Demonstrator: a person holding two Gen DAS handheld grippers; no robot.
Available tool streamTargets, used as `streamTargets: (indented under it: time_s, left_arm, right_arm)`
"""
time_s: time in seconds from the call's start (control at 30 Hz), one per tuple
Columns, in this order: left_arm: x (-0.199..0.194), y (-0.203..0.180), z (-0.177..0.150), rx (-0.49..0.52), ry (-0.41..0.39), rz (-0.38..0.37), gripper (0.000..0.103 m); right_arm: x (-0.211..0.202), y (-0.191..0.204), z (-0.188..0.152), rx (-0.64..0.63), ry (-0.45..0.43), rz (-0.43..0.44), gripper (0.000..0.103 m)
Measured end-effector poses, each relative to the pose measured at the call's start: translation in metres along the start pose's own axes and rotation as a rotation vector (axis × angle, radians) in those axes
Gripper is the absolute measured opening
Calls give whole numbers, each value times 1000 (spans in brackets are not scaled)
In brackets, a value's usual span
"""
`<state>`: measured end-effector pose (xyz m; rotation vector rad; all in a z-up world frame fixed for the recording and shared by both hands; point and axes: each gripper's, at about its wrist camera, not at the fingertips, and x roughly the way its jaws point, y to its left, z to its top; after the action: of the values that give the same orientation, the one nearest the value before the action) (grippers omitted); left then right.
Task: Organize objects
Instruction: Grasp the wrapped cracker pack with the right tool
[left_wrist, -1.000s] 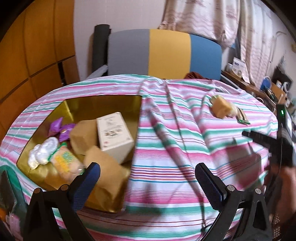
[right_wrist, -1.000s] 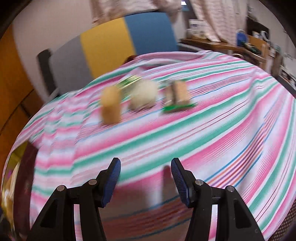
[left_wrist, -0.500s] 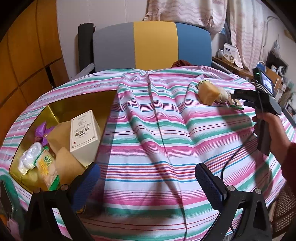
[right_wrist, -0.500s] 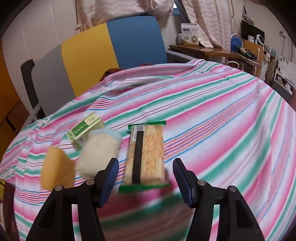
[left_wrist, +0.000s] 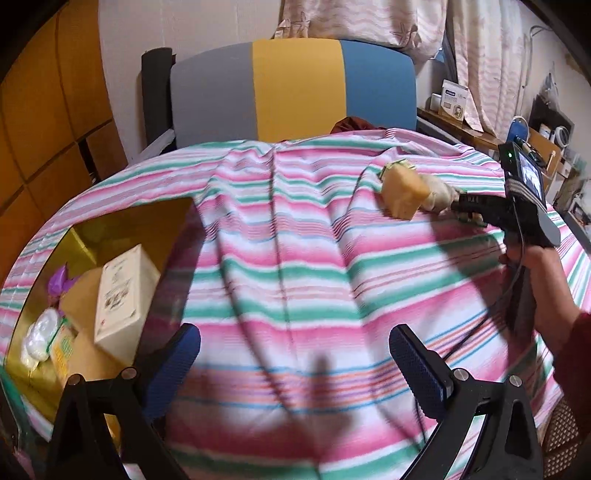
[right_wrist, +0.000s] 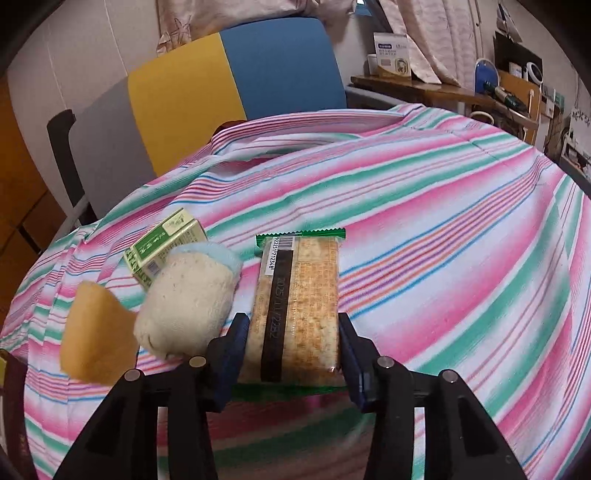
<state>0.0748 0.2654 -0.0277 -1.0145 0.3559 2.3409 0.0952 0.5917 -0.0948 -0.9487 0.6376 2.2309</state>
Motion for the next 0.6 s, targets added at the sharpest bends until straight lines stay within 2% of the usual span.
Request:
streamTargets:
  time_s: [0.17,0.33,0.6]
  left_arm:
    - [13,-24,26,28,-50,-22,103]
    - [42,-58,63,83,-89,-36,103]
    - [101,-110,113,159,-77,-63,103]
  right_arm:
    - [-20,-2,-21,-34,14,-17,47]
    - [-27,-9,-34,-7,-29,-4,47]
    - [-25,-1,-38,-47,-59,-49,47]
